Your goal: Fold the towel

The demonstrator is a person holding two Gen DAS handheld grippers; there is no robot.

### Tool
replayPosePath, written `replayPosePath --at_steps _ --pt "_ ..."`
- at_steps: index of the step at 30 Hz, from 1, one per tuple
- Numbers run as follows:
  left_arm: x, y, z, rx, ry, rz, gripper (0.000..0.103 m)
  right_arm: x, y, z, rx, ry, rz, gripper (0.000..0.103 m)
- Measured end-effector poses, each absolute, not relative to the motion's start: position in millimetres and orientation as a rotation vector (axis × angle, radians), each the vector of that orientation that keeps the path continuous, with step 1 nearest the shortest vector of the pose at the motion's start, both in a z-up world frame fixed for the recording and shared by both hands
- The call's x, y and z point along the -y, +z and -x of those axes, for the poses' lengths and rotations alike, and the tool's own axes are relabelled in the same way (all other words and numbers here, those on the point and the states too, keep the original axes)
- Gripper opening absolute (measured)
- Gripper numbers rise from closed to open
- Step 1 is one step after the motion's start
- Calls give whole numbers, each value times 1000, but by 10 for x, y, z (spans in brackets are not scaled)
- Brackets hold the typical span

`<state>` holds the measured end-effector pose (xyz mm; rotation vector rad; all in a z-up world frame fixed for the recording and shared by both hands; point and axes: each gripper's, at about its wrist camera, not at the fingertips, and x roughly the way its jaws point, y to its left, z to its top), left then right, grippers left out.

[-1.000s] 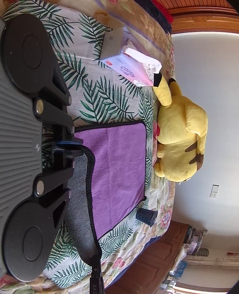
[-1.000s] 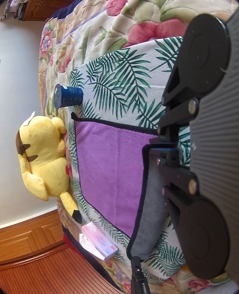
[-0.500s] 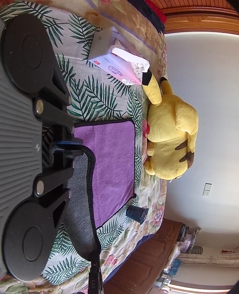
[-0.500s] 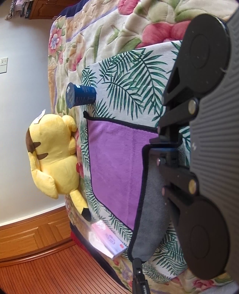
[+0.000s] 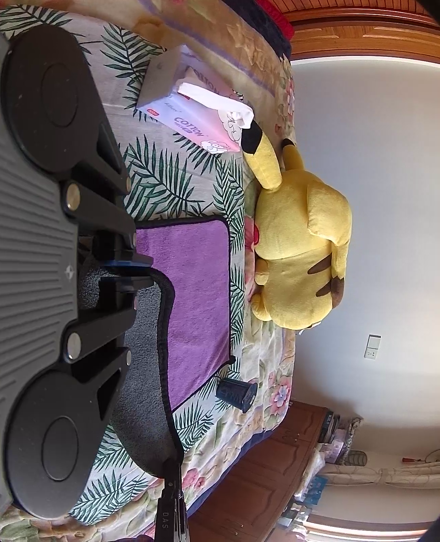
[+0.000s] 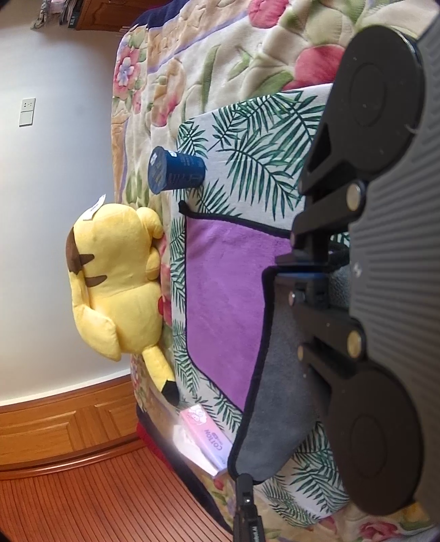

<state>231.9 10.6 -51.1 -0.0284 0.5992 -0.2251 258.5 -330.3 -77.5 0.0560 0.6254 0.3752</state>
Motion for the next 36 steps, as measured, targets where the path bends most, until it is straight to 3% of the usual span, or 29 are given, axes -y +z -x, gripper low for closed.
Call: replayPosePath --at_steps 36 --pt "-68 -350 -2997 -547 -245 5 0 3174 -604 -3145 -486 363 48 4"
